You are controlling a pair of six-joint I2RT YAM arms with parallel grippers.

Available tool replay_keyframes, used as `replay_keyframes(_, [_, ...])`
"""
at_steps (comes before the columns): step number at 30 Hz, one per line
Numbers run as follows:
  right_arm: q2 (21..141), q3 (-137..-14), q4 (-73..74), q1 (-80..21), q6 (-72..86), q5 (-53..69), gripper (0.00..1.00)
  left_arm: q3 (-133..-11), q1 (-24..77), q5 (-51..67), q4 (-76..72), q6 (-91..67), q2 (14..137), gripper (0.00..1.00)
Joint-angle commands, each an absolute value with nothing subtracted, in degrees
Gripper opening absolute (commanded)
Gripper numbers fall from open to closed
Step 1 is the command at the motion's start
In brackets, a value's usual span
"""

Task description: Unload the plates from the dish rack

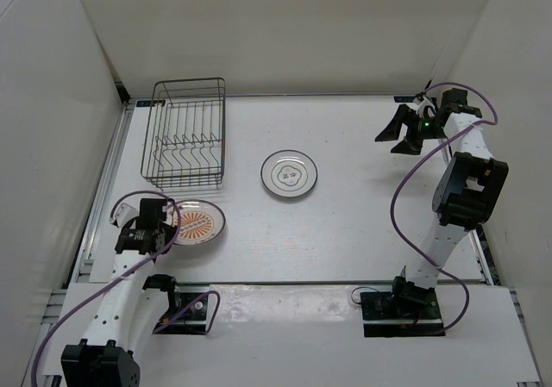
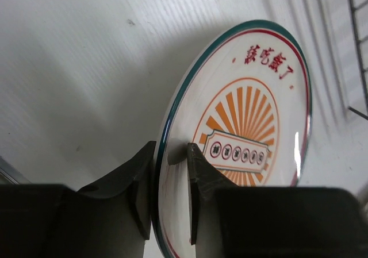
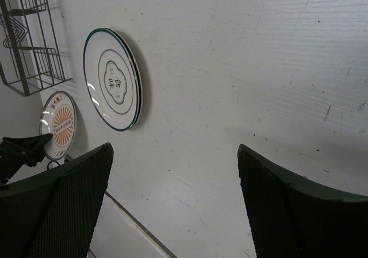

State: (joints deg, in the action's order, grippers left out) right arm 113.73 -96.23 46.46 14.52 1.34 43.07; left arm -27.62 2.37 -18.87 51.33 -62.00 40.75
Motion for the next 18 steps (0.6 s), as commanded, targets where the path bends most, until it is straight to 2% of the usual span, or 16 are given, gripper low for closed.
replay_keyframes(1, [114.08, -99.22, 47.20, 14.85, 0.53, 44.12, 0.90, -22.33, 2.11, -28.12, 66.09, -61.42, 46.14, 0.35])
replay_keyframes(7, [113.99, -99.67, 48.43, 14.94, 0.18, 44.03, 0.90, -20.57, 2.11, -29.09, 63.90, -65.03, 48.94, 0.45])
replay_keyframes(18, [113.82, -99.40, 48.95, 14.94, 0.44, 43.95, 0.90, -23.29, 2.02, -27.77, 60.03, -63.55, 60.38, 0.46])
